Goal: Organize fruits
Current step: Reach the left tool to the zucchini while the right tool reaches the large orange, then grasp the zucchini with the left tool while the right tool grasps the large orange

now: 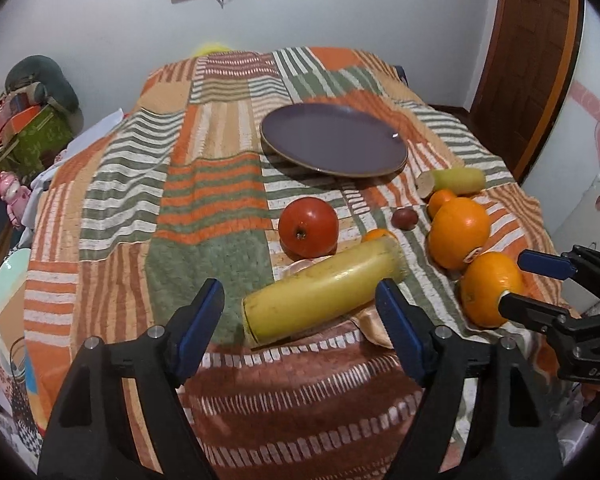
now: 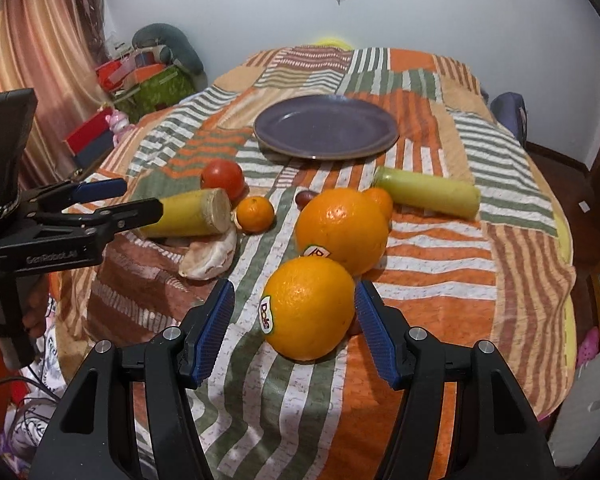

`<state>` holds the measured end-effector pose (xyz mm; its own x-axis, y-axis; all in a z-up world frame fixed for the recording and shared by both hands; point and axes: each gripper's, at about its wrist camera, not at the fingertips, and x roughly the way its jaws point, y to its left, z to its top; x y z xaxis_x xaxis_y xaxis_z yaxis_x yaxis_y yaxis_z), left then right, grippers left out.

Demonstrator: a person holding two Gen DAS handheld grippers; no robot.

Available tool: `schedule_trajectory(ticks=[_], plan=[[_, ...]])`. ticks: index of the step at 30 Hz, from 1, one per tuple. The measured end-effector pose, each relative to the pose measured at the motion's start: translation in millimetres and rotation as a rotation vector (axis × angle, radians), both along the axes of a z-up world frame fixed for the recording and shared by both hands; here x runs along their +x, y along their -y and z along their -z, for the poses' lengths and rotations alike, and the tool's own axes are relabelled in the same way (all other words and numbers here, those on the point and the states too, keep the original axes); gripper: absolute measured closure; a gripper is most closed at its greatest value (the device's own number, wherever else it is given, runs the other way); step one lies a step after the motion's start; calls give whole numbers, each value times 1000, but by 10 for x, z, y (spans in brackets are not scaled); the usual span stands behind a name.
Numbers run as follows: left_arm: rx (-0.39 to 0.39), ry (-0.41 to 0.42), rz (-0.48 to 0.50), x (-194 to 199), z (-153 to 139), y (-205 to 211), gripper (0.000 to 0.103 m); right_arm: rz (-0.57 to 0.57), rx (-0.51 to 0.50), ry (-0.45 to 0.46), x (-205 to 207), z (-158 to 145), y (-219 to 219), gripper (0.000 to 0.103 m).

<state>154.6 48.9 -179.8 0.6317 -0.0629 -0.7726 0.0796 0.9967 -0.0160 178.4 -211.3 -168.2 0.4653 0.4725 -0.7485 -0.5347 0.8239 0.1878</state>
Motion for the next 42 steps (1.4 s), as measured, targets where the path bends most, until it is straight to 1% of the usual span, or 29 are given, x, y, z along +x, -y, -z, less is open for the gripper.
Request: schedule_trajectory(ticks=[3, 6, 7, 8, 10, 14, 17, 18, 20, 21, 23, 24, 26, 28, 32, 35, 39, 42], plan=[[0, -16, 25, 85, 82, 14, 22, 1, -1, -25, 51, 64, -11, 44], [18, -24, 44, 146, 137, 43, 16, 6, -1, -45, 99, 112, -8, 44], [21, -28, 50, 175, 161, 48, 12, 7, -1, -48, 107, 124, -9, 44], [17, -31, 56, 204, 177, 49, 9, 7, -2, -51, 110, 127, -20, 44], [7, -35, 65, 240, 195, 48, 6, 7, -3, -58, 122, 140, -28, 44], [-3, -45, 102, 314, 240, 92, 3, 2, -12, -68, 152, 179, -51, 44], [-5, -71, 129, 389, 303, 143, 3, -1, -7, -87, 181, 225, -61, 44], [2, -82, 131, 417, 334, 160, 3, -2, -1, -91, 187, 229, -59, 44], [-11, -87, 129, 449, 373, 169, 4, -6, 3, -91, 185, 226, -62, 44], [-22, -84, 126, 452, 370, 161, 5, -7, 3, -90, 179, 222, -61, 45], [-40, -78, 122, 444, 354, 144, 20, -7, 9, -90, 171, 217, -50, 45], [-46, -75, 120, 435, 344, 138, 24, -6, 11, -90, 180, 218, -46, 45], [-54, -73, 112, 408, 319, 114, 42, -4, 15, -92, 188, 214, -40, 46], [-69, -82, 102, 366, 295, 79, 50, -1, 15, -89, 183, 209, -37, 46], [-57, -76, 84, 246, 242, 65, 59, 10, 26, -76, 157, 165, -18, 46], [-83, -80, 82, 128, 198, 65, 62, 19, 35, -60, 151, 101, 0, 46], [-76, -73, 75, -8, 159, 98, 63, 32, 52, -37, 159, 2, 33, 46], [-93, -90, 71, -70, 136, 103, 63, 37, 58, -12, 156, -83, 47, 46]])
